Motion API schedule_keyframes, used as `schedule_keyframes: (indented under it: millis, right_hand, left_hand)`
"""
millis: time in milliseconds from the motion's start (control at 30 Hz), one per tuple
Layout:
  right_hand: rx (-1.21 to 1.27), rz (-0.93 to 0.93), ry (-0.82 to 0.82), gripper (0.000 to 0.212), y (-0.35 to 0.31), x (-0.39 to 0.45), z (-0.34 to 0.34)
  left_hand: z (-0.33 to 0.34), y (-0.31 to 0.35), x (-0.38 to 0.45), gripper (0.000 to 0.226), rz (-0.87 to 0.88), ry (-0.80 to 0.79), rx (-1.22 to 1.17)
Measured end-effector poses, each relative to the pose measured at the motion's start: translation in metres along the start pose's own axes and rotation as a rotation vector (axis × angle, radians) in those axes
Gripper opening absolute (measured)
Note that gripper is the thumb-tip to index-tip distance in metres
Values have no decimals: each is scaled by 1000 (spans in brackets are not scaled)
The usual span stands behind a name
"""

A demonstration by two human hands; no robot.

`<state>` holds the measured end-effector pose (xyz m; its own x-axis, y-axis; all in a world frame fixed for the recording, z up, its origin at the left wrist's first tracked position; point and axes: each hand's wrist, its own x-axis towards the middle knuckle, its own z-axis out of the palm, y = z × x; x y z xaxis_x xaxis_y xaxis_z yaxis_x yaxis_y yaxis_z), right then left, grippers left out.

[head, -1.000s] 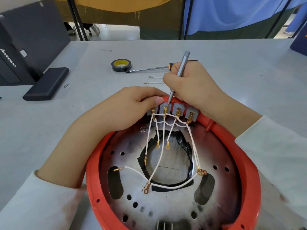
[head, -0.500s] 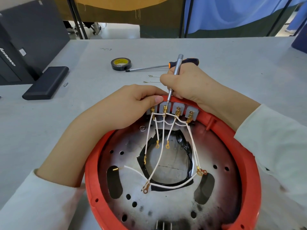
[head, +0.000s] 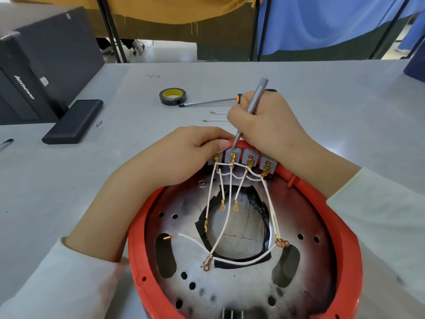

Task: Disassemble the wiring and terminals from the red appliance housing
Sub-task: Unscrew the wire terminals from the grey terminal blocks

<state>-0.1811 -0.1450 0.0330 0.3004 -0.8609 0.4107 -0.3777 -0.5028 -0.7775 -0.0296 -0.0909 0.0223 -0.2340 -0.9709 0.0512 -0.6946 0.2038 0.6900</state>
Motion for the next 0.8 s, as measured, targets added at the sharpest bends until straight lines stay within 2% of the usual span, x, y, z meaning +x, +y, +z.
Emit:
schedule_keyframes:
  millis: [433, 800]
  right_hand:
    - [41, 28, -54, 43, 4, 4, 1]
    - [24, 191, -167, 42, 3, 13, 3]
  left_hand:
    - [0, 0, 0, 25, -5, -1, -19]
    - [0, 2, 0, 26, 13, -14, -14]
